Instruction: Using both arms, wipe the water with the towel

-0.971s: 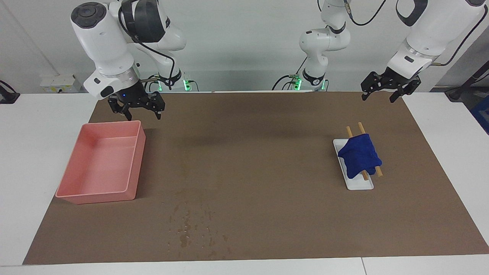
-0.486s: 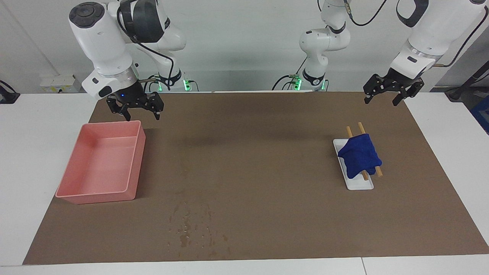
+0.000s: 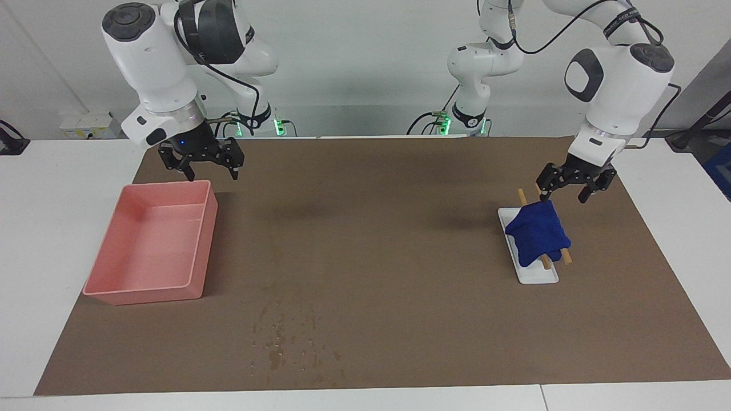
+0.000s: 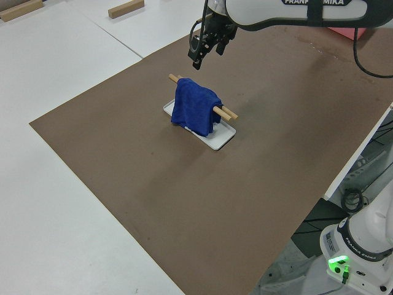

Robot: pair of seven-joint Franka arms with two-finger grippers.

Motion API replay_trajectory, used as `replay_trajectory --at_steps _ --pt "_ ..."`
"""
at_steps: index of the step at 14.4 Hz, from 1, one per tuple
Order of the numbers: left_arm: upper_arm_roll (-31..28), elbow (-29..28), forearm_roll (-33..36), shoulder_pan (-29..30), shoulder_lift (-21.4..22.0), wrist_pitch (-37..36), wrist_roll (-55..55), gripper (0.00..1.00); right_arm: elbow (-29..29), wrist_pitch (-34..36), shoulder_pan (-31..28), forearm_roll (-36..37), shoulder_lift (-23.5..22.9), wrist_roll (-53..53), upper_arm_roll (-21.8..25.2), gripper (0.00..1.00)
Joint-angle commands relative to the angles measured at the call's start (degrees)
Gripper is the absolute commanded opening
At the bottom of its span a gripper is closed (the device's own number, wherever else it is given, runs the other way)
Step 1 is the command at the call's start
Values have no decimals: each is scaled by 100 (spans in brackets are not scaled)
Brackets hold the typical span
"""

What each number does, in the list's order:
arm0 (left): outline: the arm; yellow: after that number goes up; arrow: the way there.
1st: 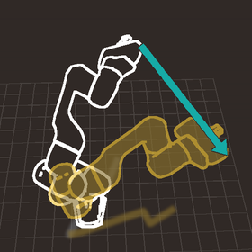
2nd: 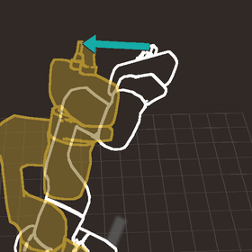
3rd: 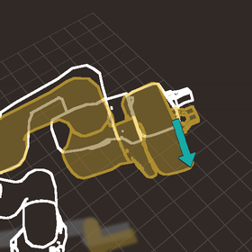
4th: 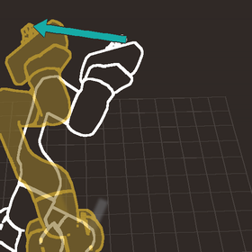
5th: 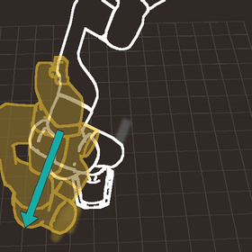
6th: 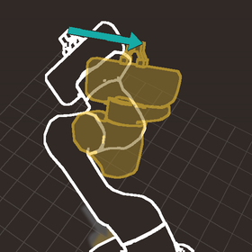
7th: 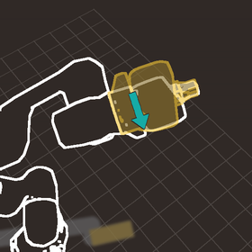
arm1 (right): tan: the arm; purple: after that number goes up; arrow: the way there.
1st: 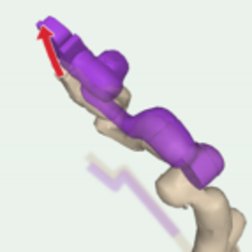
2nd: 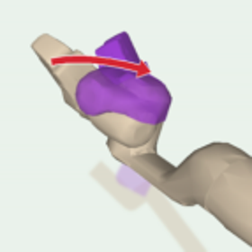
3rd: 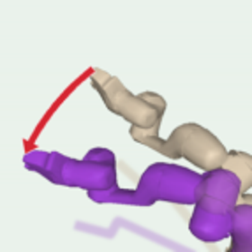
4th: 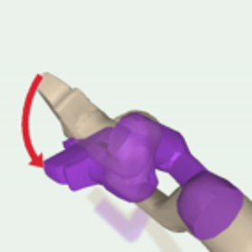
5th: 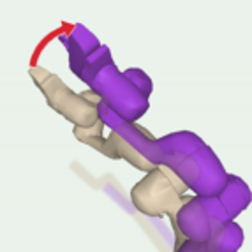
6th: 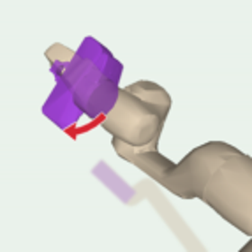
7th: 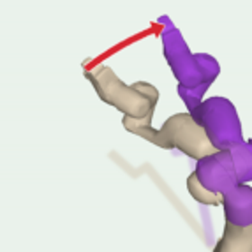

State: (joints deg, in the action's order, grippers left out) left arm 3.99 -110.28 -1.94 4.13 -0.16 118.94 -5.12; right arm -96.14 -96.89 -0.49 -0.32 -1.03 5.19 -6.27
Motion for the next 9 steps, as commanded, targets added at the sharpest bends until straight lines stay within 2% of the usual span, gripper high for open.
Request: replay_trajectory --at_steps 1,4,9 --pt "23 -388 0 114 -10 515 99 100 -326 -110 -65 -118 217 200 -41 100" --pt "23 -933 0 123 -10 1156 328 100 -371 -154 -30 -642 226 1156 -41 100" --pt "23 -1005 0 132 -71 1430 345 85 -634 -585 23 -1549 279 2897 -58 100"
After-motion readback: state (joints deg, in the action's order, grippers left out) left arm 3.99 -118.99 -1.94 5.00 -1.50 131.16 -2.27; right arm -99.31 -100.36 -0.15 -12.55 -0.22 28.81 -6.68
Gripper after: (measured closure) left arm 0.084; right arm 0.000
